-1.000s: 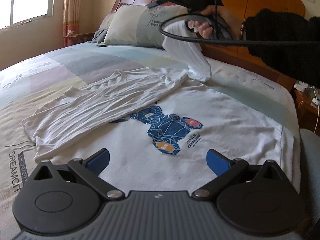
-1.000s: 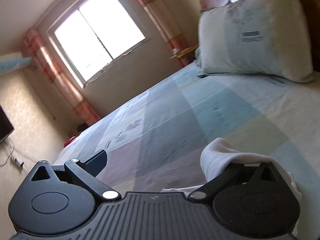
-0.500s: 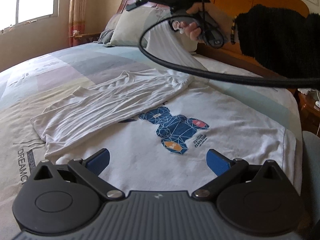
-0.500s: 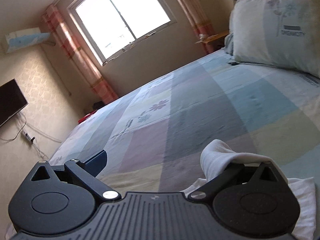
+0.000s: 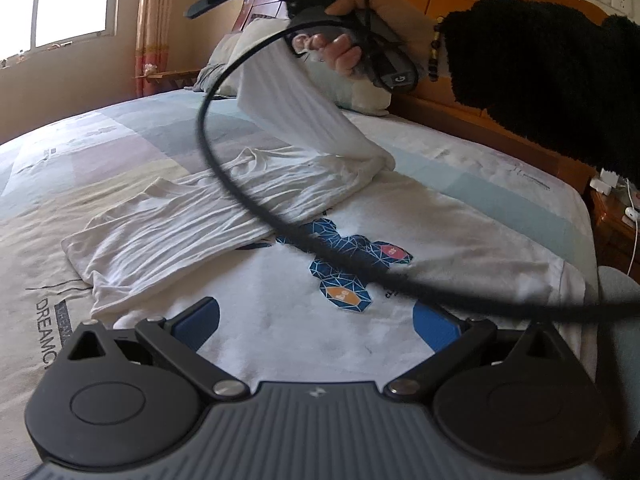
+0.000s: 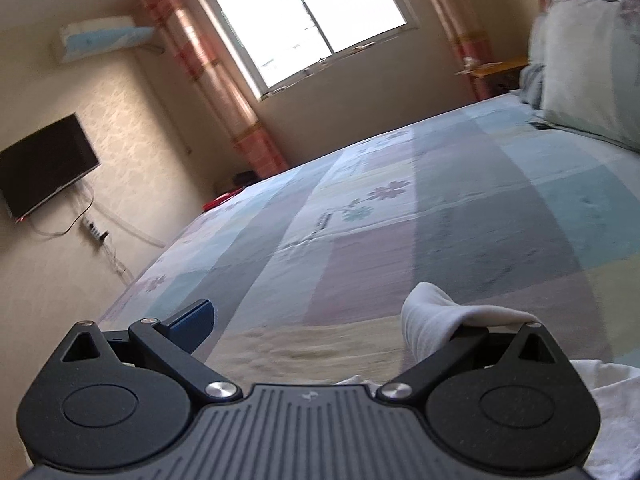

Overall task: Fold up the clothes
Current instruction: 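Lift the sleeve and carry it across the shirt toward the collar, then lay the sleeve over the folded sleeve and open the right tool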

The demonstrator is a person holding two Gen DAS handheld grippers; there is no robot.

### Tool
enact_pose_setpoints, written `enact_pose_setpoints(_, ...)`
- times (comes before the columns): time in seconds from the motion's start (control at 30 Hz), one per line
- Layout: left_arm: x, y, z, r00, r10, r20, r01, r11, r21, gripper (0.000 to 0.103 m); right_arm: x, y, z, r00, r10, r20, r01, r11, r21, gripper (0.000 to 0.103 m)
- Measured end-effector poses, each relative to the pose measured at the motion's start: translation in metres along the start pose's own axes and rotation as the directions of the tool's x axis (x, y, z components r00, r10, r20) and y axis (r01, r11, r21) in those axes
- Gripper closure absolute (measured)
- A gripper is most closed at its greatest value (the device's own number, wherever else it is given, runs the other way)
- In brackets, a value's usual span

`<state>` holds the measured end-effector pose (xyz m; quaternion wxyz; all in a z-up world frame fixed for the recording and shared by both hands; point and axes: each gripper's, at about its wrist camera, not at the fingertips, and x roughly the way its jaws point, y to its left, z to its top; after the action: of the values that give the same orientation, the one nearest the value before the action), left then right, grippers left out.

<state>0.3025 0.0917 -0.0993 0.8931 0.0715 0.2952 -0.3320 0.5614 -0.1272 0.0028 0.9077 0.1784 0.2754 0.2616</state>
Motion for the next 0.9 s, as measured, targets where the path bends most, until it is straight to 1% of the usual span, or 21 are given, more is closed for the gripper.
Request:
enact_pose_setpoints(0.1,-0.002,0.001,0.000,1.000,-0.002,0.005,0.002,1.000,-0.003,0.001,0.008,0.014,-0.004,0.999,0.025,-0.030,-0.026,0.999,-0.030,0.000)
enact_pose_setpoints(0.2,-0.003,0.002,-0.001,1.000,-0.004,0.010,0.004,1.000,-0.005,0.001,0.021,0.025,-0.015,0.995,0.040,-0.088,-0.046,0.997,-0.062,0.000)
enact_pose_setpoints(0.27,-0.003,0.002,-0.003,1.000,0.000,-0.003,0.000,1.000,-0.003,0.001,0.029,0.028,-0.025,0.990,0.048,-0.136,-0.059,0.995,-0.075,0.000)
enact_pose_setpoints(0.4,-0.003,0.003,-0.011,1.000,0.011,-0.030,-0.011,1.000,-0.002,0.001,0.048,0.031,-0.051,0.970,0.060,-0.236,-0.081,0.994,-0.079,0.000)
enact_pose_setpoints(0.6,-0.003,0.005,-0.015,0.999,0.017,-0.049,-0.017,1.000,-0.002,0.001,0.068,0.031,-0.086,0.931,0.089,-0.354,-0.119,0.991,-0.062,0.000)
enact_pose_setpoints(0.7,-0.003,0.006,-0.015,0.999,0.016,-0.048,-0.017,1.000,-0.004,0.001,0.071,0.038,-0.101,0.914,0.076,-0.399,-0.130,0.986,-0.108,0.000)
enact_pose_setpoints(0.77,-0.003,0.006,-0.016,0.999,0.011,-0.049,-0.011,1.000,-0.003,0.001,0.073,0.041,-0.110,0.902,0.044,-0.429,-0.124,0.980,-0.159,0.000)
enact_pose_setpoints(0.8,-0.003,0.006,-0.016,0.999,0.008,-0.049,-0.008,1.000,-0.002,0.001,0.073,0.041,-0.115,0.897,0.025,-0.441,-0.114,0.978,-0.177,0.000)
enact_pose_setpoints(0.9,-0.002,0.005,-0.017,0.999,0.000,-0.054,0.000,1.000,0.003,0.001,0.072,0.036,-0.127,0.892,-0.027,-0.451,-0.058,0.983,-0.175,0.000)
